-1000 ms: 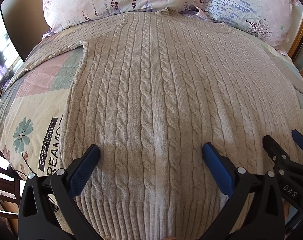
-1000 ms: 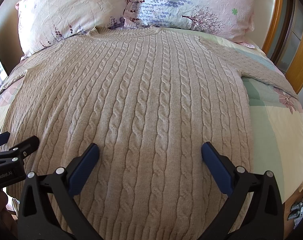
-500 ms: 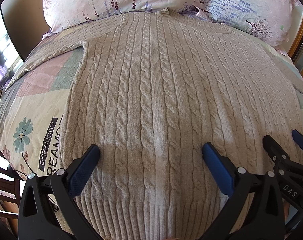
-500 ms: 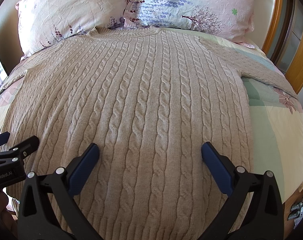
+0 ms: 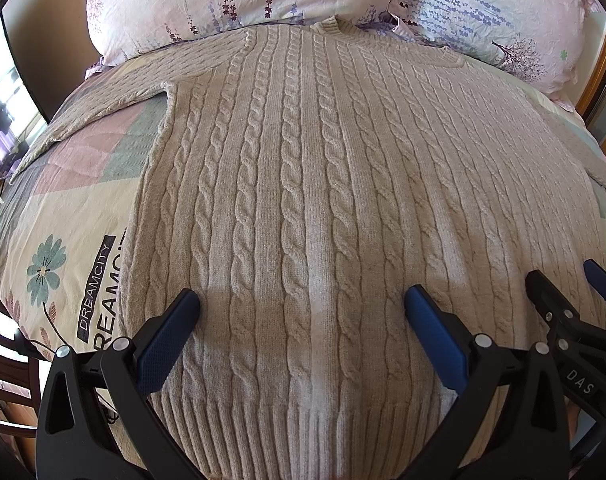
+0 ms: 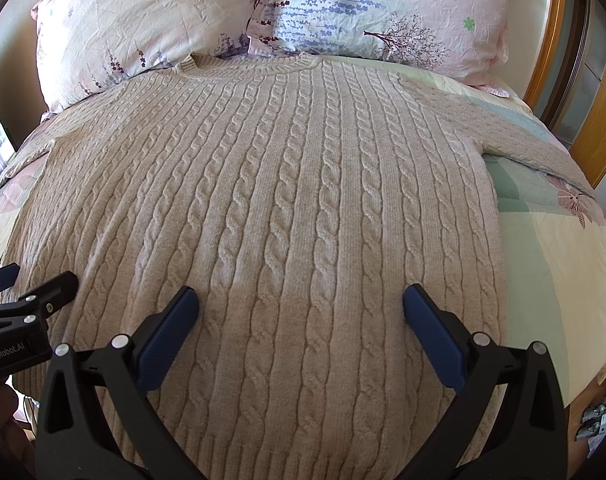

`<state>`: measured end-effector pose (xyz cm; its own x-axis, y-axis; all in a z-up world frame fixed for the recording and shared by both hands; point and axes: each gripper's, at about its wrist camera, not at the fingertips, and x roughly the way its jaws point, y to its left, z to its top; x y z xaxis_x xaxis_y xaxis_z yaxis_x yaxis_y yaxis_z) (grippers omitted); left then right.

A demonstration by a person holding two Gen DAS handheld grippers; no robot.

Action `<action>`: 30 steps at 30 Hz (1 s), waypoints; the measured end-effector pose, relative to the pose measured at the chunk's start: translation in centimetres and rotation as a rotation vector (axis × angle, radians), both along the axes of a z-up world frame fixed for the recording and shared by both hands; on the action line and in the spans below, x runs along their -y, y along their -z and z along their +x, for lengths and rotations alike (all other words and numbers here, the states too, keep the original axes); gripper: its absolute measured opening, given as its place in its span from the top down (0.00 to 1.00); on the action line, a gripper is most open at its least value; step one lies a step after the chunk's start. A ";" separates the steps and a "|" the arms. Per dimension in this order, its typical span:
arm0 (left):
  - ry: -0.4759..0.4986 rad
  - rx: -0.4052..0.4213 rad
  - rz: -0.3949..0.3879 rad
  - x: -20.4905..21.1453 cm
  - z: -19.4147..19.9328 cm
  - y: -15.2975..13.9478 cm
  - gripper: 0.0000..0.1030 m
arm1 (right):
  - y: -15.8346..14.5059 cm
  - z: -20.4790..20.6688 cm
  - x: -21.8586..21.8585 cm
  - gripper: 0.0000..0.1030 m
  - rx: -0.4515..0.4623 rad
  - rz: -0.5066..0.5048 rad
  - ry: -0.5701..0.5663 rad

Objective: Fold small clothes

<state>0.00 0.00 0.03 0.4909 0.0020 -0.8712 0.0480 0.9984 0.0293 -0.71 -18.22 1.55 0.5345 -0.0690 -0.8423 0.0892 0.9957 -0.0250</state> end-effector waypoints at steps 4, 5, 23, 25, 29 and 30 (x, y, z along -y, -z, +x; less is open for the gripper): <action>0.003 -0.006 0.001 0.0 0.0 0.0 0.01 | 0.2 0.0 0.1 0.02 -0.010 0.000 -0.002; 0.004 -0.009 0.001 0.0 0.1 0.0 0.01 | 0.2 0.1 0.0 0.02 -0.013 0.000 -0.003; 0.166 0.251 -0.181 -5.1 1.0 -4.3 0.01 | -5.9 1.0 29.7 0.17 0.315 0.559 0.572; 0.152 0.285 -0.275 -7.2 2.2 -4.6 0.01 | -5.0 1.4 35.5 0.34 0.306 0.549 0.738; 0.058 0.312 -0.421 -12.0 4.0 -4.4 0.01 | -2.6 2.1 42.6 0.42 0.277 0.621 0.914; 0.020 0.313 -0.411 -13.0 4.5 -4.3 0.01 | -2.1 2.4 43.6 0.44 0.266 0.614 0.947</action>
